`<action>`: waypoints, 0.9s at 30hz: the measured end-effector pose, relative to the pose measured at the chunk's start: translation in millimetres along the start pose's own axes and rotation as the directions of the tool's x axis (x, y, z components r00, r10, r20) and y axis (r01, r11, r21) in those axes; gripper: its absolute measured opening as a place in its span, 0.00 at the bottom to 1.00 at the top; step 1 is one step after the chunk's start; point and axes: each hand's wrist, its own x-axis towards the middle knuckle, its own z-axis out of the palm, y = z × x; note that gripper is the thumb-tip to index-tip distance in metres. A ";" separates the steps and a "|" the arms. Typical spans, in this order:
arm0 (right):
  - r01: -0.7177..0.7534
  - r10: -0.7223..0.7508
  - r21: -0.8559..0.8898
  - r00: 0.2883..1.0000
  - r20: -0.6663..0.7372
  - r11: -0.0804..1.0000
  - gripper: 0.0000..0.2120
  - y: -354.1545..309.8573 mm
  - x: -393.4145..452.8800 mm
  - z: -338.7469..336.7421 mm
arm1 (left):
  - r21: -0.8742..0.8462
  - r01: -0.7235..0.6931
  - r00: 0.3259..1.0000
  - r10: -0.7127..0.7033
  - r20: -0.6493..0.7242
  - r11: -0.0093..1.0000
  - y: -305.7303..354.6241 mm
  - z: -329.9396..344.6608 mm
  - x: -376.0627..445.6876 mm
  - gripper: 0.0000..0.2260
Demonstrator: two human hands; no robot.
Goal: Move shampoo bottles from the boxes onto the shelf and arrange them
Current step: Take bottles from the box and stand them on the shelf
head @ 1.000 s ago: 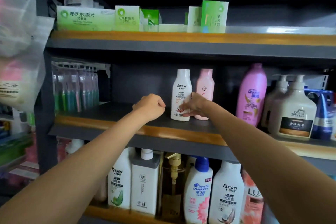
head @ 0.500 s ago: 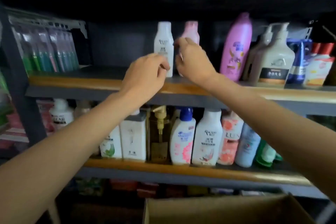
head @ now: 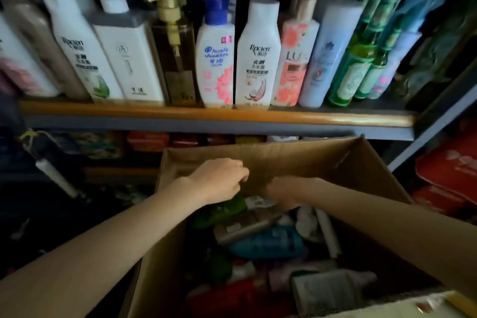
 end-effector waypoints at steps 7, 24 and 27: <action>0.054 -0.028 -0.152 0.985 0.169 0.987 0.28 -30.2 83.8 63.6 | -0.135 0.206 0.975 -0.191 0.117 0.969 -15.2 35.1 -15.3 0.11; 0.410 -0.117 0.686 0.894 -0.433 0.601 0.18 2.1 -159.6 -204.0 | -0.791 0.035 0.999 -0.016 0.032 0.611 -8.7 -105.8 -43.8 0.14; 0.531 -0.115 0.757 0.839 -0.532 0.381 0.19 4.0 -176.2 -208.2 | -0.856 -0.034 0.995 -0.061 -0.076 0.517 -8.2 -142.2 -56.3 0.13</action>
